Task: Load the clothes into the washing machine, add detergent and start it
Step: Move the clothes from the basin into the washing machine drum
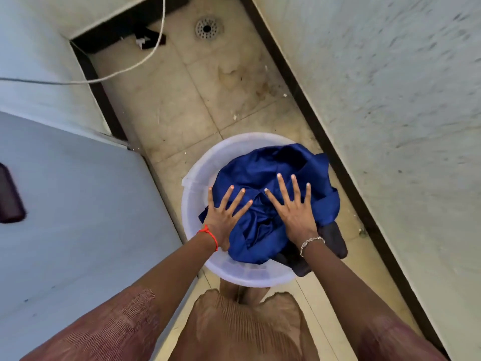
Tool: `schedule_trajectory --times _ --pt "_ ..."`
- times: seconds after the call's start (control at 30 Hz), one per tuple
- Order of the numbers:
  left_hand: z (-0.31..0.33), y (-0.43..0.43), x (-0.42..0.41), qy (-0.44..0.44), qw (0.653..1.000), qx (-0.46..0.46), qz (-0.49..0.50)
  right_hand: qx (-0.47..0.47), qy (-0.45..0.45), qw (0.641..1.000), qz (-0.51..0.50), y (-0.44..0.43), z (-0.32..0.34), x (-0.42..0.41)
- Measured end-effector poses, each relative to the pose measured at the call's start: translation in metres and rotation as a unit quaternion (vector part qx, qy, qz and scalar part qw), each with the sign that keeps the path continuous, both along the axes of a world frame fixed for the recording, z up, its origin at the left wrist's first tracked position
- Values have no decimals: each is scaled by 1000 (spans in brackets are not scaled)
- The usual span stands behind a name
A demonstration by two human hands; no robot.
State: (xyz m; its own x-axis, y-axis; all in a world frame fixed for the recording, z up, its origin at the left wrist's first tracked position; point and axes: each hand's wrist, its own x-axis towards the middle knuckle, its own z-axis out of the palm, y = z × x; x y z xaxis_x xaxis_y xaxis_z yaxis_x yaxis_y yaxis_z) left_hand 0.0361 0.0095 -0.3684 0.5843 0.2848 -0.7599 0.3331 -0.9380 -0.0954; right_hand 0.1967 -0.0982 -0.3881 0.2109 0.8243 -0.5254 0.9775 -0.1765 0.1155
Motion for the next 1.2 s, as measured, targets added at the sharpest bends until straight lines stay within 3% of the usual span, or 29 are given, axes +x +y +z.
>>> schedule_trajectory --times 0.3,0.57,0.83,1.2 --pt "-63 10 -4 -73 991 -7 108 14 12 1000 -5 16 -57 0" --pt "-82 15 -1 20 989 -126 73 24 8 997 72 26 -77 4" --pt "-17 18 -14 -13 992 -116 40 -28 130 990 -44 28 -6 7" --pt "159 36 -1 -100 992 -74 38 13 140 980 -143 14 154 11"
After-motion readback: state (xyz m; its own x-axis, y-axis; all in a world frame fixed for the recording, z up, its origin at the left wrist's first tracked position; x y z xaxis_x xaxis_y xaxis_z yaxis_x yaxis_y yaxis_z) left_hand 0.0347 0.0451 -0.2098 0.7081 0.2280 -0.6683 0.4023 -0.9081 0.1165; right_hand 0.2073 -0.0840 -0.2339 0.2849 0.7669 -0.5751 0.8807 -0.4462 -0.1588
